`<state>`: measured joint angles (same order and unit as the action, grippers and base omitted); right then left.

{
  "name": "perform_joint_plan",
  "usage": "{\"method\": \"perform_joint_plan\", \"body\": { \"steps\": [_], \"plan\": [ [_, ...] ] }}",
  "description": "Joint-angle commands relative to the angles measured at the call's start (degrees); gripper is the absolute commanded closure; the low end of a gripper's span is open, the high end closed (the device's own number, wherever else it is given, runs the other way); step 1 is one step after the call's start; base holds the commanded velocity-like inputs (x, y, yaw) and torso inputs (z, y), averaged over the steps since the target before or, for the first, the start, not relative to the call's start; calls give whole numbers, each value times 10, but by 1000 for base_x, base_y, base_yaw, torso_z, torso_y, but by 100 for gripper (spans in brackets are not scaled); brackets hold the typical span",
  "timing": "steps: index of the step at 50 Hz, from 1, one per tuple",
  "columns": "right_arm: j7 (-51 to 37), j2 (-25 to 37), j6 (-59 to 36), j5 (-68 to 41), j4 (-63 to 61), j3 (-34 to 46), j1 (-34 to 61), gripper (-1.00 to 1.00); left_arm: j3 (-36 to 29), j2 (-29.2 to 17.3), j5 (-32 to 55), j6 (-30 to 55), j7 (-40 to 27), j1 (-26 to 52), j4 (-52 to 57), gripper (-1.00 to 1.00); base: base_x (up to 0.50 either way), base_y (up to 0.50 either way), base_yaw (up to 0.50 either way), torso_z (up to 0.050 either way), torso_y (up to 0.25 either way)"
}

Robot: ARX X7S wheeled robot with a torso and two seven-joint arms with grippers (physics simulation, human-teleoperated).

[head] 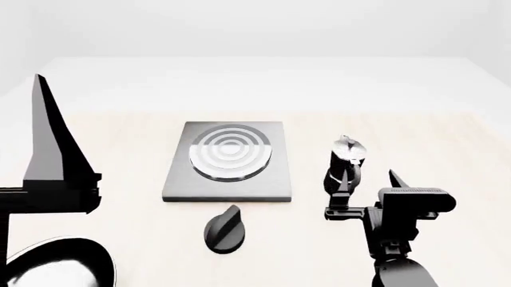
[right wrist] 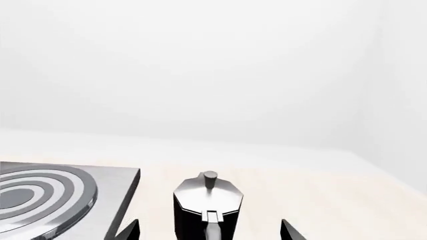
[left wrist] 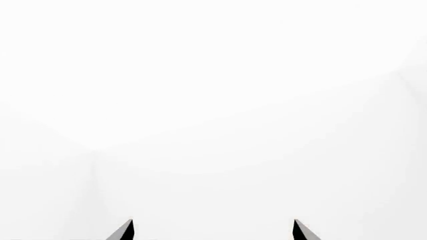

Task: Turn on the stove and put the moka pot on it.

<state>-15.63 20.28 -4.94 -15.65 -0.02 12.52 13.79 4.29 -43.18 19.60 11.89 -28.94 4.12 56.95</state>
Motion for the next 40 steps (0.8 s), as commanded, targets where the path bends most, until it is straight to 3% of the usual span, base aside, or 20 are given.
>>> {"method": "perform_joint_plan", "body": {
  "steps": [1,40],
  "plan": [
    [0,-2,15,1,20,0,-10,-100,-1,1,-1,-10,-1,-5,-6,-100,0,0,0,0,0],
    [12,-23,69,12,127,15,9,-100,9,-9,15,-11,-13,-11,0,-100,0,0,0,0,0]
  ]
}}
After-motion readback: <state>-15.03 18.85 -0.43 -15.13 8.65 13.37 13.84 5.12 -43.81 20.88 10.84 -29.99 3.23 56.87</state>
